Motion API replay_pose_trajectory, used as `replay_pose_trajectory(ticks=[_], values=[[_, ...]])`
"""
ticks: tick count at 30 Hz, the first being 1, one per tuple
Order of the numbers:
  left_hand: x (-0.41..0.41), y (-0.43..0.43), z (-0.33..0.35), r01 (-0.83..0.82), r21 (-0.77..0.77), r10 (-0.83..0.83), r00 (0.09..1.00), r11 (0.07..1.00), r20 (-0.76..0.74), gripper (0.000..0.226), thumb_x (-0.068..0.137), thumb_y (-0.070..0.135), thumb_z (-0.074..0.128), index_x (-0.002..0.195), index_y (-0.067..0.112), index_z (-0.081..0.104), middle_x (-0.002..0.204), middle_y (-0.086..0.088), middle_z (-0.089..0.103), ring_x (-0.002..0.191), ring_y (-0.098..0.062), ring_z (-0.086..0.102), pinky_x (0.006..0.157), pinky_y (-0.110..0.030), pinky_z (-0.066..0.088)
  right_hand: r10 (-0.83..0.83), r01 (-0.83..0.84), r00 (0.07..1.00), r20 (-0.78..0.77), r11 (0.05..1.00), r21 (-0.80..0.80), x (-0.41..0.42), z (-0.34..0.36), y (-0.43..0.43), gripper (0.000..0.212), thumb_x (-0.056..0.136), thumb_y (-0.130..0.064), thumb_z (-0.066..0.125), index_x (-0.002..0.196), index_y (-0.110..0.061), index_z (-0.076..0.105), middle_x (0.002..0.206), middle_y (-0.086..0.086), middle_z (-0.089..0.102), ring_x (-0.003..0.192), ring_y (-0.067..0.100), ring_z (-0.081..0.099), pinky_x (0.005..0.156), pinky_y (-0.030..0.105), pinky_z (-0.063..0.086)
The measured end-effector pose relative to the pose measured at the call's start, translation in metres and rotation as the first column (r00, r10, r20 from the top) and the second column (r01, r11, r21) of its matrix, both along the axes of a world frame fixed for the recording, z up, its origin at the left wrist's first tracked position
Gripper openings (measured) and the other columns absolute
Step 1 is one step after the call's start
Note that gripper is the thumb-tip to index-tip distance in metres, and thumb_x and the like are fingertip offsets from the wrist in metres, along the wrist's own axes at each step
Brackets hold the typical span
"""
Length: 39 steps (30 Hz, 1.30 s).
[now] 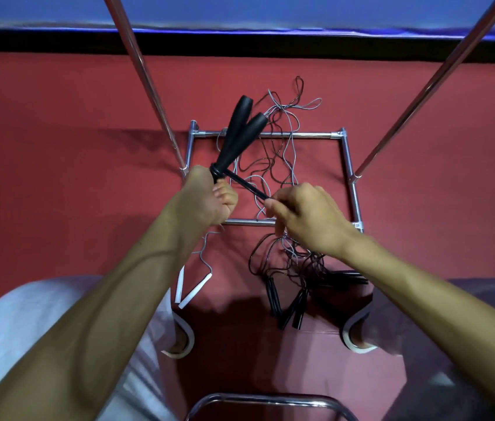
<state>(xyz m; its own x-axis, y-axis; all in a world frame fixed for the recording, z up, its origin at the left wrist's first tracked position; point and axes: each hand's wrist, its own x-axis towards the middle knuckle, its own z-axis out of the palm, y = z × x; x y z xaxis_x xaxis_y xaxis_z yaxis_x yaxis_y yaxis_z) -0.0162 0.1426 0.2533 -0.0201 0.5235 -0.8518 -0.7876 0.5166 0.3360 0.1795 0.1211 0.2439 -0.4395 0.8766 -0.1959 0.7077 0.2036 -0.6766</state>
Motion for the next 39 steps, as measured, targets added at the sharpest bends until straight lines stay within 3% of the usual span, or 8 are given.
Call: replay_pose_trajectory(ticks=[4,6,9,16,19,22,28,39], values=[[0.017,-0.001,0.000,0.057,0.061,-0.022,0.884,0.997,-0.467,0.036,0.101,0.014,0.033,0.065,0.013,0.037,0.038,0.004,0.027,0.033,-0.016,0.026,0.031,-0.020,0.019,-0.330,-0.047,0.838,-0.435,0.751,-0.659,-0.013,0.020,-0.010,0.045,0.109,-0.028,0.047,0.081,-0.005,0.073,0.055,0.008,0.064,0.044,0.015,0.056,0.048,0.024,0.043],[0.024,-0.002,0.000,0.163,0.052,-0.022,0.417,0.985,-0.909,0.039,0.100,0.017,0.047,0.061,0.008,0.047,0.045,0.001,0.035,0.049,-0.026,0.034,0.048,-0.038,0.027,-0.377,-0.094,0.799,-0.469,0.692,-0.716,-0.014,0.026,-0.014,0.050,0.108,-0.030,0.047,0.072,-0.012,0.076,0.057,0.007,0.061,0.046,0.013,0.055,0.052,0.023,0.042],[0.028,-0.009,-0.002,0.355,0.143,0.211,-0.160,0.924,-0.964,0.045,0.089,0.019,0.057,0.051,0.015,0.034,0.044,0.004,0.021,0.049,-0.026,0.027,0.057,-0.030,0.014,-0.447,-0.131,0.756,-0.478,0.612,-0.780,-0.013,0.029,-0.018,0.041,0.107,-0.030,0.047,0.087,-0.005,0.072,0.047,-0.001,0.048,0.042,0.011,0.045,0.046,0.019,0.039],[0.025,-0.008,-0.010,0.464,-0.057,0.179,-0.447,0.884,-0.876,0.039,0.080,0.030,0.062,0.055,0.015,0.036,0.051,-0.003,0.029,0.052,-0.035,0.030,0.054,-0.033,0.022,-0.403,-0.196,0.787,-0.468,0.556,-0.808,0.009,0.028,0.004,0.035,0.108,-0.023,0.044,0.089,-0.004,0.065,0.042,-0.005,0.028,0.037,0.007,0.020,0.041,0.022,0.012],[0.022,-0.009,-0.010,0.470,-0.197,0.101,-0.536,0.861,-0.838,0.032,0.081,0.031,0.059,0.059,0.013,0.045,0.057,-0.008,0.036,0.056,-0.039,0.040,0.054,-0.036,0.029,-0.228,-0.125,0.878,-0.420,0.738,-0.663,0.014,0.030,0.008,0.028,0.106,-0.013,0.052,0.084,-0.012,0.069,0.043,-0.004,0.034,0.045,0.012,0.025,0.042,0.024,0.014],[0.023,-0.011,-0.011,0.476,-0.388,-0.072,-0.556,0.789,-0.828,0.028,0.085,0.033,0.059,0.076,0.007,0.063,0.076,-0.018,0.059,0.081,-0.045,0.061,0.065,-0.040,0.042,0.156,-0.185,0.974,-0.164,0.967,-0.178,0.021,0.036,0.006,0.018,0.091,-0.015,0.076,0.101,-0.013,0.062,0.052,0.001,0.051,0.046,0.013,0.036,0.046,0.029,0.035],[0.019,-0.009,-0.013,0.586,-0.505,-0.190,-0.515,0.633,-0.836,0.036,0.080,0.041,0.061,0.078,0.005,0.066,0.071,-0.009,0.052,0.084,-0.041,0.058,0.069,-0.035,0.042,0.276,-0.278,0.960,0.049,0.918,0.282,0.031,0.036,0.017,0.010,0.087,-0.026,0.080,0.083,-0.017,0.078,0.066,-0.003,0.070,0.058,0.012,0.060,0.061,0.031,0.050],[0.017,-0.016,0.024,0.964,0.074,-0.142,0.113,0.257,-0.983,0.045,0.097,0.022,0.051,0.055,0.015,0.036,0.050,0.006,0.025,0.046,-0.007,0.022,0.046,-0.025,0.020,0.030,-0.269,0.876,-0.481,0.859,-0.436,0.046,0.039,0.029,0.033,0.100,-0.029,0.055,0.075,-0.007,0.053,0.064,0.006,0.045,0.055,0.013,0.040,0.050,0.022,0.032]])
